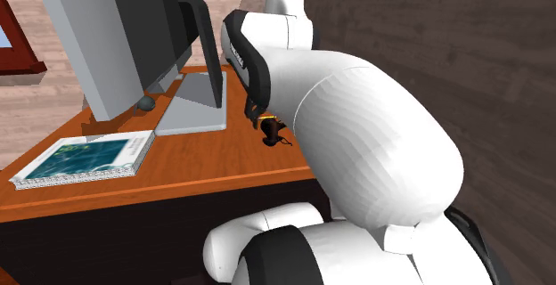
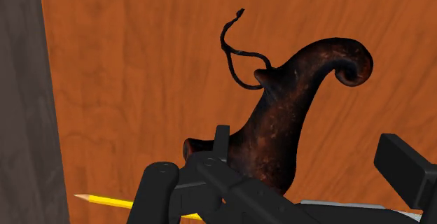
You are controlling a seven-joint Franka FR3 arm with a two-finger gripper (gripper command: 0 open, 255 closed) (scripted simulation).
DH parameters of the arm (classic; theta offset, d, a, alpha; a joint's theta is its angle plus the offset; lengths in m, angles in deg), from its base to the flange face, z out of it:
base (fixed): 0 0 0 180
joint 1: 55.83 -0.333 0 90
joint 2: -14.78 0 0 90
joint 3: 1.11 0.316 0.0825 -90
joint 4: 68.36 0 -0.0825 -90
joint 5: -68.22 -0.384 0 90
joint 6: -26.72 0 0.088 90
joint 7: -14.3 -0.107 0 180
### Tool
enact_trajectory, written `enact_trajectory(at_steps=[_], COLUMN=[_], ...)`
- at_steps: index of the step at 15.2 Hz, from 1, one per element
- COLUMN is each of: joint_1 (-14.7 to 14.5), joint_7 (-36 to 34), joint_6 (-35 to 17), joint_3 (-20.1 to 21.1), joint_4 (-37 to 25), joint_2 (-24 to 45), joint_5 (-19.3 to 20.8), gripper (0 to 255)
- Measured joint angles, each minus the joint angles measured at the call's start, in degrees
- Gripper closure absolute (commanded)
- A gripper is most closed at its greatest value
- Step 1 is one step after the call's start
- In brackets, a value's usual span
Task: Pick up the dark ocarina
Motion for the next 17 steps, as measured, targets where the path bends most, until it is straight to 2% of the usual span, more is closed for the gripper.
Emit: enact_trajectory(at_steps=[7,8,17], joint_1=[0.90,0.98,1.06], joint_7=[0.87,0.93,1.03], joint_6=[-3.90,-4.12,-4.36], joint_3=[-1.59,-1.68,-1.79], joint_4=[6.01,6.41,6.77], joint_2=[-2.41,-2.59,-2.84], joint_5=[1.30,1.40,1.50], gripper=[0,255,255])
